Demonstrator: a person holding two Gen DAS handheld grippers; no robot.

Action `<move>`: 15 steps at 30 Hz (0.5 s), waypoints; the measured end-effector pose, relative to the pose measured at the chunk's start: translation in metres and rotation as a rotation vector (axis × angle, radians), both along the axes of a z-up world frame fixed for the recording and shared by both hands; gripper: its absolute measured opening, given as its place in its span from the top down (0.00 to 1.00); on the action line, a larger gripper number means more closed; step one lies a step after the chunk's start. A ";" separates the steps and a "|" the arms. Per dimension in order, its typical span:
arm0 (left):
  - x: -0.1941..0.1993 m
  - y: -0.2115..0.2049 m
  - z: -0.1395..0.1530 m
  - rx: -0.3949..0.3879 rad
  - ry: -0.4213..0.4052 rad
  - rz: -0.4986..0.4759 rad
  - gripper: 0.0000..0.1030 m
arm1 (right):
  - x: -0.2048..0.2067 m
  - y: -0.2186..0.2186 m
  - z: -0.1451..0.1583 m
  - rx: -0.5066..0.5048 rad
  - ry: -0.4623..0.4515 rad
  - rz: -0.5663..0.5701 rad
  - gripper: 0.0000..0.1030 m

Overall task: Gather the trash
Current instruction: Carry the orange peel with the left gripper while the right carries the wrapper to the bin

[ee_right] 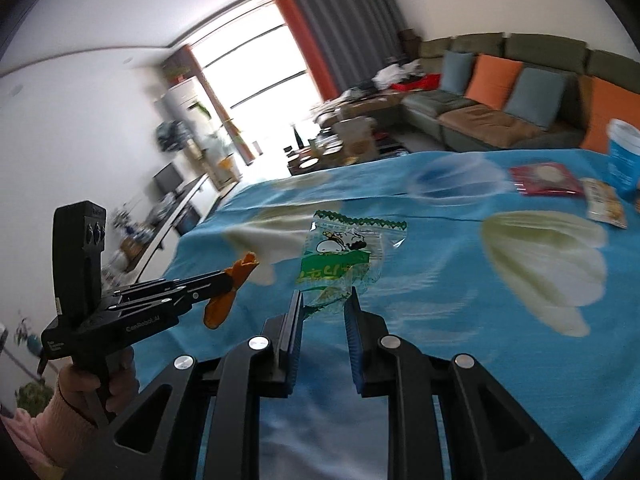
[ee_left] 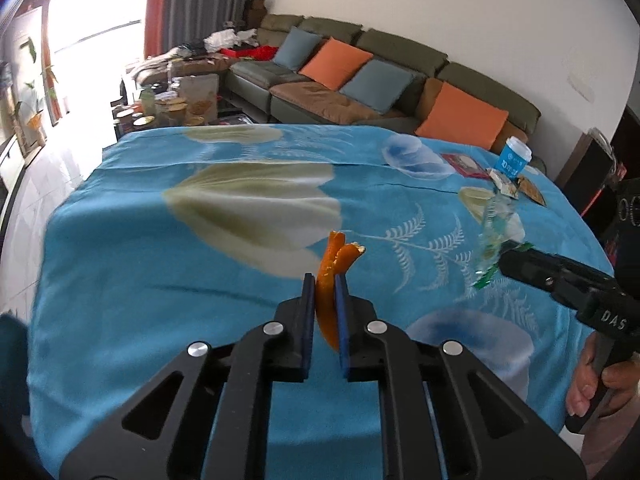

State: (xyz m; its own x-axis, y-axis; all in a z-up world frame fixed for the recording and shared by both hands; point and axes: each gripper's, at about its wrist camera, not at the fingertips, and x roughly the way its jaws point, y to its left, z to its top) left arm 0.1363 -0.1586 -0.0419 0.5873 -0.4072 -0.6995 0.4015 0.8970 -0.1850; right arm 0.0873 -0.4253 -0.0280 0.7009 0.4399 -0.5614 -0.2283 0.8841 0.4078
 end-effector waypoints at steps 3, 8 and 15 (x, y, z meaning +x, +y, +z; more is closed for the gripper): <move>-0.010 0.021 0.005 -0.020 -0.009 0.032 0.90 | 0.002 0.020 0.004 -0.003 -0.008 0.052 0.82; -0.028 0.062 0.014 -0.037 -0.032 0.106 0.90 | 0.005 0.059 0.009 -0.012 -0.015 0.150 0.82; -0.059 0.130 0.020 -0.076 -0.050 0.243 0.90 | 0.012 0.130 0.022 -0.039 -0.033 0.327 0.82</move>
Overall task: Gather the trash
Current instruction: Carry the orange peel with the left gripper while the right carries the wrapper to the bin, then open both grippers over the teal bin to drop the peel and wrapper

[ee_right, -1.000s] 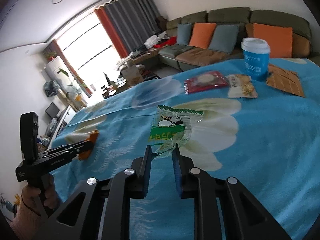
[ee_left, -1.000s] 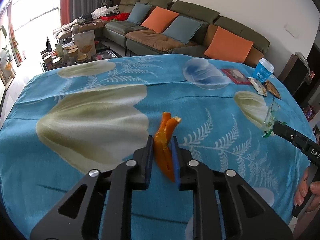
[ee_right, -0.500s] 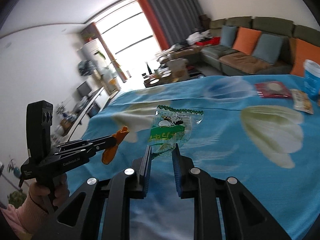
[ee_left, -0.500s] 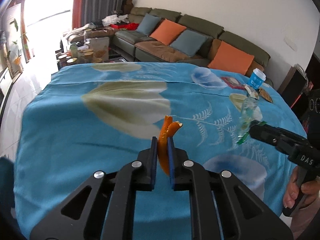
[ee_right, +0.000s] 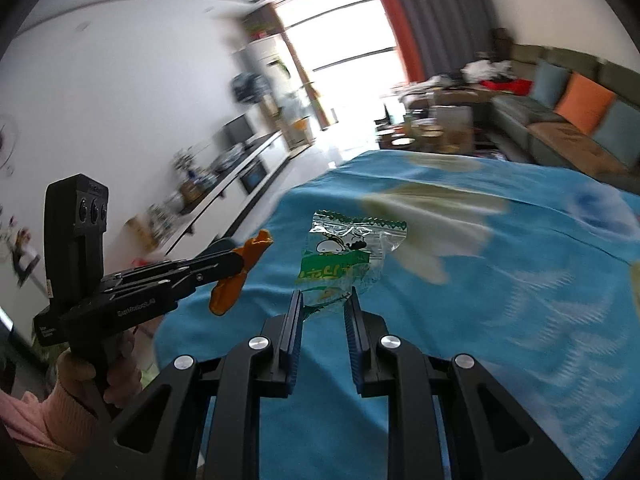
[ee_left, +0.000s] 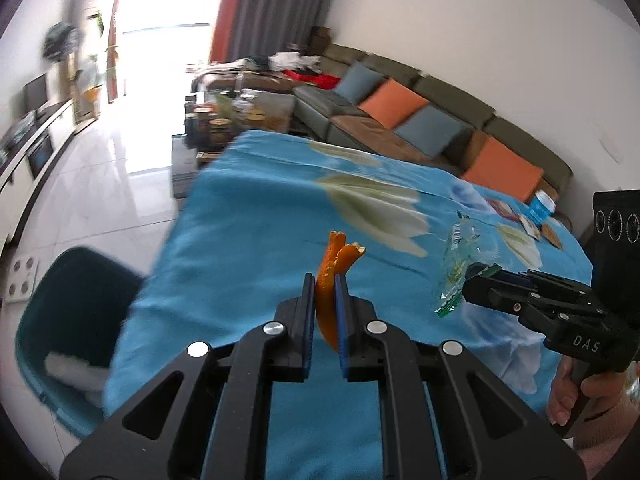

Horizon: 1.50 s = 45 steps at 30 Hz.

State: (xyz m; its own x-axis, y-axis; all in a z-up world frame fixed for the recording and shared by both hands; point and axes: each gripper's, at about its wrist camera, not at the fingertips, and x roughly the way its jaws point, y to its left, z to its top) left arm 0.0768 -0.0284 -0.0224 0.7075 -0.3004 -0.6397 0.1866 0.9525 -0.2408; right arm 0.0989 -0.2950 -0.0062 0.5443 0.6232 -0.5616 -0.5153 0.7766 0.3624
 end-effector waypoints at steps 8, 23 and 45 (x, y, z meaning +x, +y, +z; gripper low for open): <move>-0.032 0.076 -0.002 -0.016 0.003 0.161 0.90 | 0.009 0.081 0.011 -0.024 -0.013 0.198 0.82; -0.060 0.167 -0.015 -0.023 0.031 0.358 0.90 | 0.020 0.181 0.006 -0.055 0.009 0.387 0.82; -0.036 0.210 -0.059 -0.079 0.103 0.480 0.55 | 0.048 0.239 -0.033 -0.126 0.171 0.386 0.68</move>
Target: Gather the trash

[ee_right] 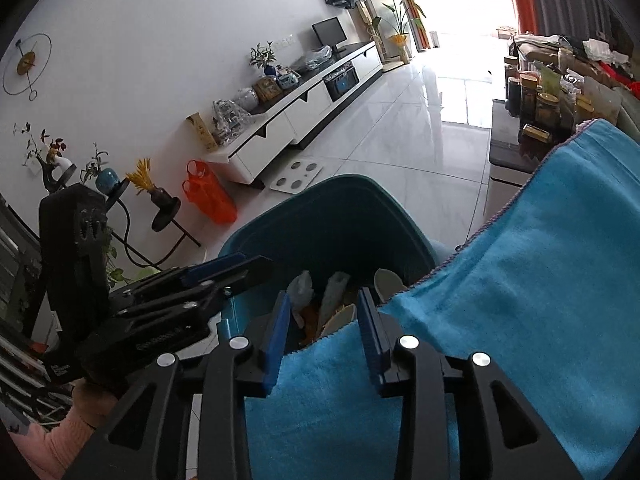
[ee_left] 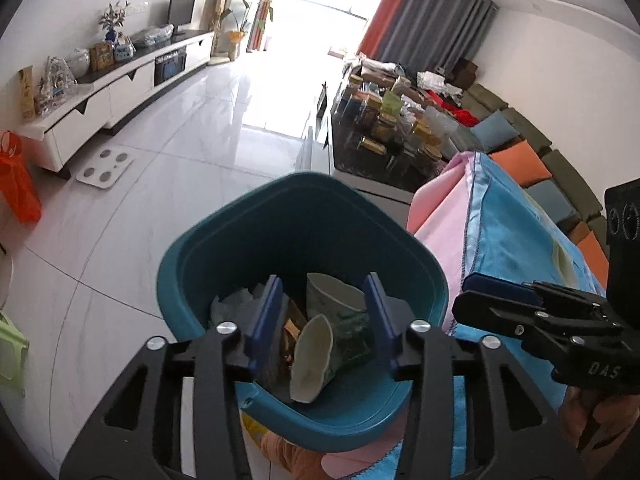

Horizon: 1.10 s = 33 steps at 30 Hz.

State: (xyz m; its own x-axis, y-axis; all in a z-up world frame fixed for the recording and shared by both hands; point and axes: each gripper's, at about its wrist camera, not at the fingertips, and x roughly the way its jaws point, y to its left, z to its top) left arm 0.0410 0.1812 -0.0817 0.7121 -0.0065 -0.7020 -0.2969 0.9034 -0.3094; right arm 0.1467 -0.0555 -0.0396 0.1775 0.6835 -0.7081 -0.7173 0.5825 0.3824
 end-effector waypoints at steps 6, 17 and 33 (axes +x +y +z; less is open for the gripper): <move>-0.020 -0.022 0.026 0.072 -0.088 -0.029 0.30 | -0.015 -0.032 0.018 0.051 -0.072 -0.024 0.55; -0.048 -0.097 0.062 0.105 -0.248 -0.150 0.06 | -0.055 -0.128 0.043 0.088 -0.302 -0.208 0.17; -0.034 -0.199 0.072 0.206 -0.340 -0.236 0.06 | -0.093 -0.241 0.041 0.063 -0.466 -0.548 0.07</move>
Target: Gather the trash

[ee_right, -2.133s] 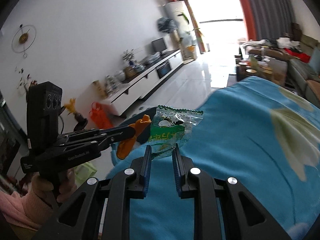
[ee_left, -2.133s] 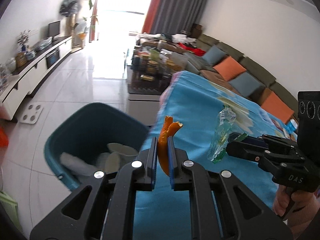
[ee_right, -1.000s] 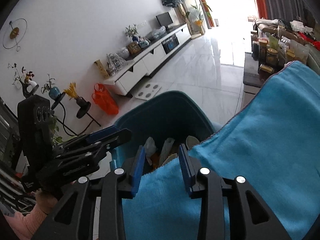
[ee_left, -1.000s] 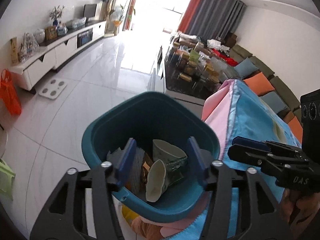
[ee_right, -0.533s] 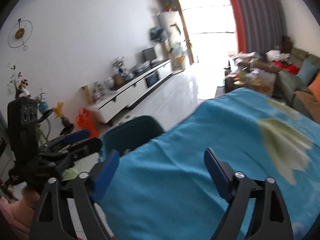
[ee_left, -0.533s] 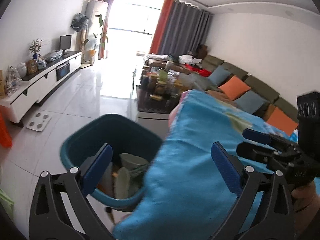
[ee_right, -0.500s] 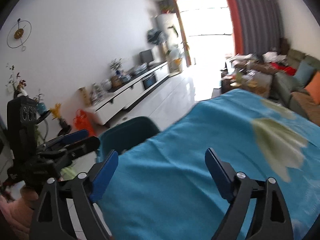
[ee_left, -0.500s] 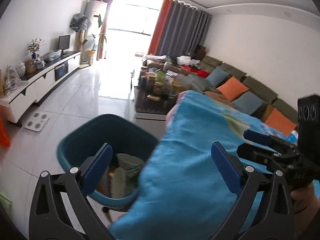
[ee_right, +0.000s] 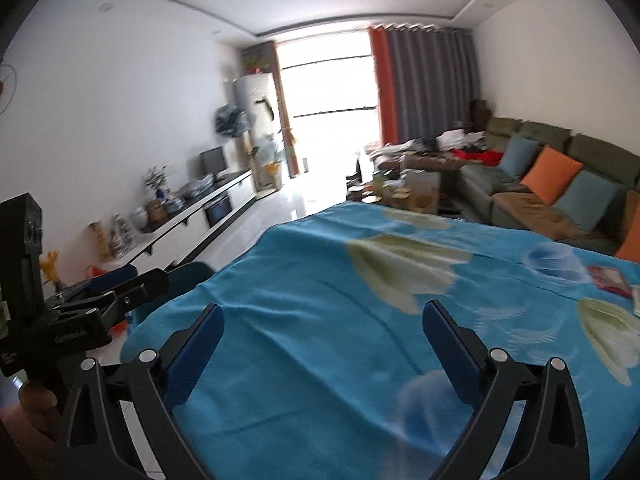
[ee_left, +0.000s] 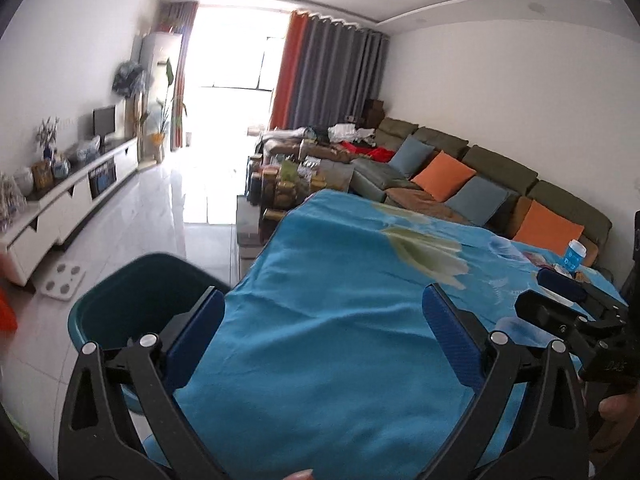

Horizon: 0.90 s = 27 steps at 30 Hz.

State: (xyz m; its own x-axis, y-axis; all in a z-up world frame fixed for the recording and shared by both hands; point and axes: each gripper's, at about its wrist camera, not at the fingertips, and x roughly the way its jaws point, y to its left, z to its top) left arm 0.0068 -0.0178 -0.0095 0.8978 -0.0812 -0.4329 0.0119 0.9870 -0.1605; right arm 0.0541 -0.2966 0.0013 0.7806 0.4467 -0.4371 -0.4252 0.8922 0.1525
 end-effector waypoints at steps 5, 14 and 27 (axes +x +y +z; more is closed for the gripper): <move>-0.002 -0.023 0.007 0.066 -0.068 0.001 0.06 | -0.012 -0.015 0.001 0.005 -0.062 -0.081 0.07; -0.012 -0.049 0.015 0.121 -0.140 -0.014 0.06 | -0.022 -0.039 0.000 0.009 -0.122 -0.169 0.07; -0.019 -0.050 0.016 0.114 -0.172 -0.013 0.05 | -0.036 -0.050 0.002 0.014 -0.157 -0.215 0.07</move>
State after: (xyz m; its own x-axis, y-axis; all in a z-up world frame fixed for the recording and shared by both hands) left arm -0.0125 -0.0676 0.0062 0.9586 -0.0521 -0.2800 0.0419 0.9982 -0.0423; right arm 0.0182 -0.3467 0.0030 0.9159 0.2688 -0.2982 -0.2458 0.9627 0.1129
